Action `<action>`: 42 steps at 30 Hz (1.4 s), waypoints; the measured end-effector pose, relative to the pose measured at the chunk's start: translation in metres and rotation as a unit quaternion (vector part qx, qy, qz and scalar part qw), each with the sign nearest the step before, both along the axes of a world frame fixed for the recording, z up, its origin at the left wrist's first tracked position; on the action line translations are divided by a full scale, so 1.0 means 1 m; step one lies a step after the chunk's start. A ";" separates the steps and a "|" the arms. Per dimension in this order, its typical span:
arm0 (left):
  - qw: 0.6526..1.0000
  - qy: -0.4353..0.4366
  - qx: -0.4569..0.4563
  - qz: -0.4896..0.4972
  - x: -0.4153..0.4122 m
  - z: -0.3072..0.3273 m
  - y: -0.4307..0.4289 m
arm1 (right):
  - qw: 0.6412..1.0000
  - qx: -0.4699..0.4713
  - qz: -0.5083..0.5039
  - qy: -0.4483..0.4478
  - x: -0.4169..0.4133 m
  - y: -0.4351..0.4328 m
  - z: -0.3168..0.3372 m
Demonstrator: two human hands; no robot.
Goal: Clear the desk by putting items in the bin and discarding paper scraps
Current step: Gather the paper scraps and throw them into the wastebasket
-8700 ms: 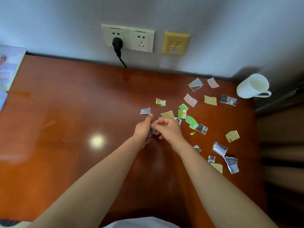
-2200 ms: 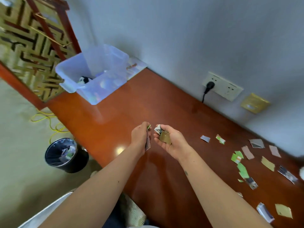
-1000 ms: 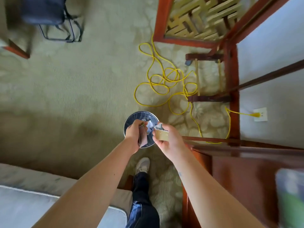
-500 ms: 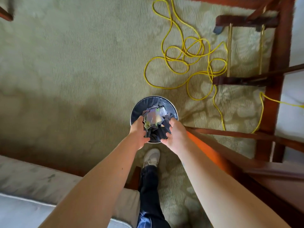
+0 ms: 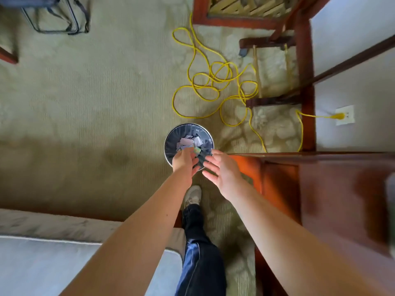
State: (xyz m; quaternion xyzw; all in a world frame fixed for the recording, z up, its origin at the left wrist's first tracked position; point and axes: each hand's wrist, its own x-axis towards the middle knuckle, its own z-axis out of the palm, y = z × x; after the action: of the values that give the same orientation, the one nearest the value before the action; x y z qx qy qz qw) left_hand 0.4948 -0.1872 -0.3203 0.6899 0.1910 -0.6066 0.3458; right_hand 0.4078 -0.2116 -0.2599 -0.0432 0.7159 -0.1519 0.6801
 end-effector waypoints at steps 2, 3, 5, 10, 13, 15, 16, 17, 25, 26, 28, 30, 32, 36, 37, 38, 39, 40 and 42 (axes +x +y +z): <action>1.000 0.004 -0.030 -0.006 -0.012 0.029 0.010 | 0.999 -0.021 -0.024 -0.013 -0.009 0.013 0.033; 0.999 0.005 -0.045 -0.010 -0.018 0.044 0.015 | 0.999 -0.036 -0.030 -0.015 -0.014 0.021 0.049; 0.996 0.003 -0.079 -0.026 -0.031 0.076 0.029 | 0.997 -0.073 -0.033 -0.011 -0.026 0.038 0.080; 0.983 -0.022 -0.164 -0.077 -0.072 0.154 0.077 | 0.985 -0.171 -0.026 0.022 -0.071 0.101 0.145; 0.974 -0.025 -0.197 -0.111 -0.100 0.191 0.115 | 0.969 -0.238 -0.041 0.057 -0.109 0.152 0.174; 0.967 -0.016 -0.211 -0.142 -0.124 0.211 0.141 | 0.957 -0.270 -0.062 0.091 -0.139 0.185 0.191; 0.963 -0.011 -0.219 -0.159 -0.138 0.220 0.153 | 0.949 -0.287 -0.070 0.110 -0.153 0.201 0.201; 0.957 -0.005 -0.229 -0.177 -0.153 0.229 0.165 | 0.941 -0.303 -0.075 0.126 -0.168 0.217 0.209; 0.891 0.013 -0.299 -0.342 -0.276 0.300 0.265 | 0.888 -0.362 -0.146 0.243 -0.281 0.336 0.249; 0.880 0.014 -0.307 -0.363 -0.289 0.304 0.275 | 0.884 -0.360 -0.158 0.253 -0.294 0.350 0.252; 0.860 0.023 -0.318 -0.398 -0.315 0.310 0.294 | 0.877 -0.351 -0.187 0.269 -0.319 0.379 0.259; 0.841 0.032 -0.325 -0.431 -0.339 0.315 0.312 | 0.867 -0.345 -0.222 0.284 -0.342 0.406 0.262; 0.823 0.041 -0.329 -0.462 -0.364 0.319 0.328 | 0.857 -0.335 -0.258 0.296 -0.364 0.431 0.262; 0.779 0.060 -0.326 -0.532 -0.407 0.329 0.365 | 0.841 -0.308 -0.315 0.313 -0.396 0.480 0.262; 0.767 0.064 -0.323 -0.551 -0.416 0.331 0.374 | 0.835 -0.302 -0.333 0.319 -0.403 0.492 0.262; 0.755 0.069 -0.318 -0.569 -0.426 0.333 0.382 | 0.828 -0.295 -0.350 0.324 -0.409 0.502 0.262; 0.742 0.073 -0.314 -0.587 -0.434 0.335 0.389 | 0.821 -0.286 -0.367 0.330 -0.415 0.511 0.261; 0.728 0.078 -0.310 -0.606 -0.442 0.337 0.395 | 0.815 -0.274 -0.384 0.336 -0.420 0.519 0.261; 0.699 0.085 -0.303 -0.642 -0.458 0.337 0.404 | 0.803 -0.251 -0.418 0.343 -0.427 0.535 0.261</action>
State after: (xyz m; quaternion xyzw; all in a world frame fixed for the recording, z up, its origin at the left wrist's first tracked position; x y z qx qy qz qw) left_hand 0.0370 0.2169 0.0166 0.4486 -0.4641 -0.7624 0.0454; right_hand -0.0194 0.3239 0.0010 0.0410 0.7880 -0.5712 0.2260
